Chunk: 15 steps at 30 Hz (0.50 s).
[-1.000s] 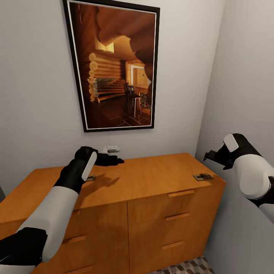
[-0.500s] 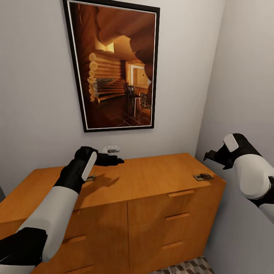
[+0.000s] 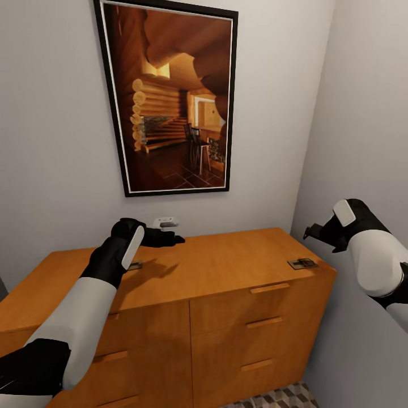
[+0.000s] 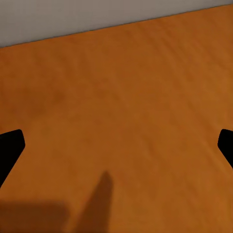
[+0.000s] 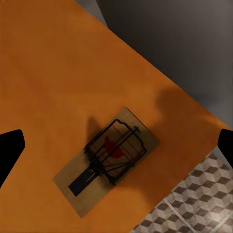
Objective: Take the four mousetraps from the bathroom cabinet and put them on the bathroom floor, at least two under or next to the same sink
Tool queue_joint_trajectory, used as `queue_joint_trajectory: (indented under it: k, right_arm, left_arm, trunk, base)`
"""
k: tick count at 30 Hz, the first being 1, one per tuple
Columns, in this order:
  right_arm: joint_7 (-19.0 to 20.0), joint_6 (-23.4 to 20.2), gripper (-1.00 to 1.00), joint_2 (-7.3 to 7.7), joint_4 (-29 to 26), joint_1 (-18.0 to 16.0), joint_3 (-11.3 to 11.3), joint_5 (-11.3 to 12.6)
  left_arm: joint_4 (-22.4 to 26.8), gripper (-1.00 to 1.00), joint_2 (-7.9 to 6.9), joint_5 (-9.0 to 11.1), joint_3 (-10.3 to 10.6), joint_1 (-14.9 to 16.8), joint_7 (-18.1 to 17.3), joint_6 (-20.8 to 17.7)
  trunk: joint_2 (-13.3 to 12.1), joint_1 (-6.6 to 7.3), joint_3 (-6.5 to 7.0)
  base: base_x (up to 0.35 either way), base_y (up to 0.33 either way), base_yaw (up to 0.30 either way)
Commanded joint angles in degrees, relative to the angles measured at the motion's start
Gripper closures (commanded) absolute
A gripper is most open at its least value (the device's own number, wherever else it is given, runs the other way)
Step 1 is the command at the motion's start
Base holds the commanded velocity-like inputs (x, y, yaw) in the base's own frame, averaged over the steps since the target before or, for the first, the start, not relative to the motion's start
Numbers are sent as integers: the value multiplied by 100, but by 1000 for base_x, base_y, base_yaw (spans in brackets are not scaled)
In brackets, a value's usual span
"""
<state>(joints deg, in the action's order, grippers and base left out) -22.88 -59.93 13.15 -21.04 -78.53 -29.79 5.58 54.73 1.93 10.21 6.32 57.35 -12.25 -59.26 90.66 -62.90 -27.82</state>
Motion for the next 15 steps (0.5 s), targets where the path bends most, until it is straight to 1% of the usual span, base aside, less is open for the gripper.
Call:
queue_joint_trajectory:
  k: [1, 15]
  right_arm:
    - [-57, -7, -100, 0, 4, -5, -18, 60]
    - [-52, -7, -100, -7, 65, -5, -32, 67]
  left_arm:
    - [3, -100, 0, 16, 1, 5, 3, -24]
    - [3, -100, 15, 16, 1, 5, 3, -23]
  trunk:
    - [4, 0, -7]
    - [4, 0, -7]
  base:
    - [0, 0, 0]
    - [0, 0, 0]
